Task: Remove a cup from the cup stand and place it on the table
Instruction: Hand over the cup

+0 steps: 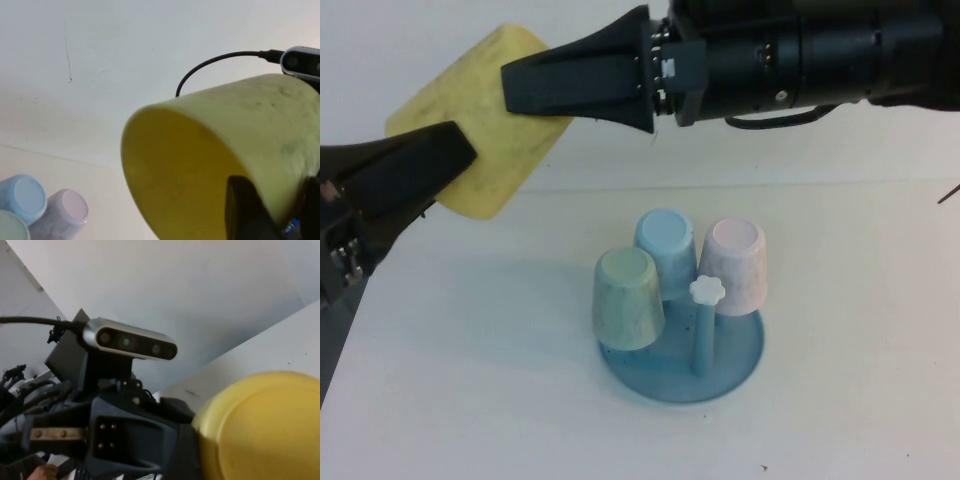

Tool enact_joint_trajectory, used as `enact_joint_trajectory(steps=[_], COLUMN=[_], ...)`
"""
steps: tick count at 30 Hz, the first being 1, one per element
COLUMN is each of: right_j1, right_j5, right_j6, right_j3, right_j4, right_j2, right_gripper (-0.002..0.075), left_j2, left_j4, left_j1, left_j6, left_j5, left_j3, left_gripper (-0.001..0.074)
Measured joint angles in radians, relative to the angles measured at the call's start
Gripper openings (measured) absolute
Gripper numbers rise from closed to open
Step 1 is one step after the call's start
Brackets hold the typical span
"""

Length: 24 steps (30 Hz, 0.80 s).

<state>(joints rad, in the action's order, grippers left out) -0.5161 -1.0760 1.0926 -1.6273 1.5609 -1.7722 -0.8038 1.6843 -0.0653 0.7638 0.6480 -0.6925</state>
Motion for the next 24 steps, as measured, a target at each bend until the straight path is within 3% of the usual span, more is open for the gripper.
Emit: enact_joint_trajectory(steps=[4, 19, 24], right_j1=[-0.023, -0.028, -0.033], right_j5=[0.031, -0.031, -0.042], right_j6=[0.036, 0.135, 0.151], right_j3=[0.0, 0.0, 0.0], right_j4=[0.053, 0.153, 0.146], right_j2=[-0.02, -0.084, -0.086], right_gripper=[0.0568, 0.0572, 0.0671], left_j2=[0.002, 0.002, 0.002], left_j4=[0.018, 0.016, -0.054], left_j1=[0.0, 0.002, 0.002], left_j6=[-0.003, 0.041, -0.006], left_j5=[0.006, 0.005, 0.016], left_j3=[-0.002, -0.013, -0.069], left_gripper=[0.0134, 0.0088, 0.0027])
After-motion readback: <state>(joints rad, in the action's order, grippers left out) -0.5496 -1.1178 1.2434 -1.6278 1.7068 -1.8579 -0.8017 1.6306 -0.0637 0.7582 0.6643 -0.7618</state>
